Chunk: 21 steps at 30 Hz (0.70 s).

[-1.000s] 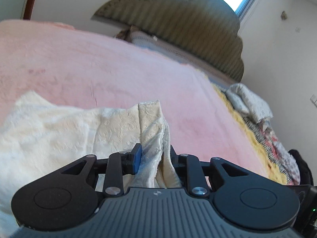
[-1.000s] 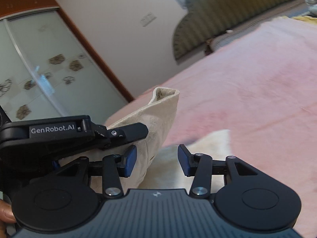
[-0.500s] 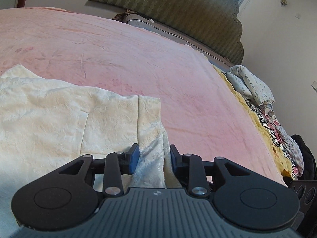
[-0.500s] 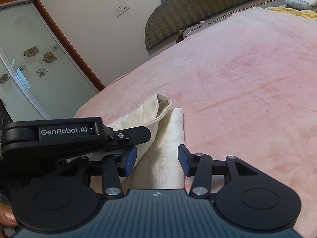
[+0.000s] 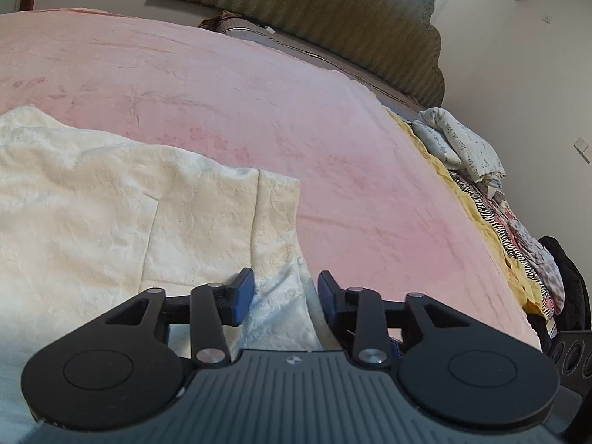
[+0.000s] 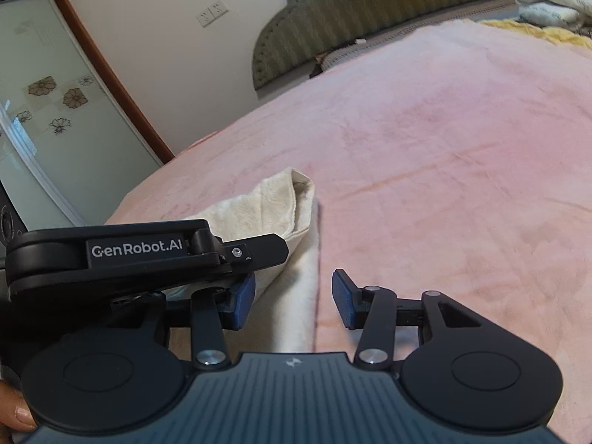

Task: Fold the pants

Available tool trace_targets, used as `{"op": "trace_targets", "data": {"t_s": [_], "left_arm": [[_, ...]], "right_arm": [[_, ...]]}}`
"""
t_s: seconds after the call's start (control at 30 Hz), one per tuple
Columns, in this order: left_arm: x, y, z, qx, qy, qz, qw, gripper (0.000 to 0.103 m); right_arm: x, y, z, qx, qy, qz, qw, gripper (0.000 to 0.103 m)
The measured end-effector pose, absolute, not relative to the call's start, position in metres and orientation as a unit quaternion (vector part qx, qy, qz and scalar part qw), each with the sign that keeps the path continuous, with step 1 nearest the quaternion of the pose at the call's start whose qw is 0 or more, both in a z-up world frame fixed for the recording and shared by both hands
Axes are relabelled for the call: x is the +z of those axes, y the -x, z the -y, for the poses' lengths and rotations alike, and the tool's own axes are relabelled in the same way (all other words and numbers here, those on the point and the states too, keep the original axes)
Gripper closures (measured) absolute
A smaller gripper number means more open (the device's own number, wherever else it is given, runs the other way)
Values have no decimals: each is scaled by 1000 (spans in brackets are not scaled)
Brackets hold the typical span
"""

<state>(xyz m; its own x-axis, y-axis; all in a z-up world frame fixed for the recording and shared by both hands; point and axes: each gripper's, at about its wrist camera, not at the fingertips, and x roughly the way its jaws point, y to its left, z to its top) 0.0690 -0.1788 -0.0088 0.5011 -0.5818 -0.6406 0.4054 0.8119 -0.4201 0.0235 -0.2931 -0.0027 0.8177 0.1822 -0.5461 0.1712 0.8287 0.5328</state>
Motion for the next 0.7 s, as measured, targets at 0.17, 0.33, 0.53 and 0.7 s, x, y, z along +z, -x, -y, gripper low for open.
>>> {"op": "trace_targets", "data": {"t_s": [0.17, 0.33, 0.53, 0.7], "left_arm": [[3, -62, 183, -369, 128, -410, 824, 37], [28, -55, 169, -383, 100, -382, 835, 33], [42, -82, 104, -260, 19, -336, 905, 27], [38, -129, 60, -173, -27, -342, 923, 27]], "right_arm": [[-4, -6, 310, -15, -283, -300, 911, 43], [4, 14, 336, -72, -287, -270, 916, 41], [35, -13, 321, -35, -238, -233, 942, 41], [54, -77, 256, 44, -78, -261, 961, 41]]}}
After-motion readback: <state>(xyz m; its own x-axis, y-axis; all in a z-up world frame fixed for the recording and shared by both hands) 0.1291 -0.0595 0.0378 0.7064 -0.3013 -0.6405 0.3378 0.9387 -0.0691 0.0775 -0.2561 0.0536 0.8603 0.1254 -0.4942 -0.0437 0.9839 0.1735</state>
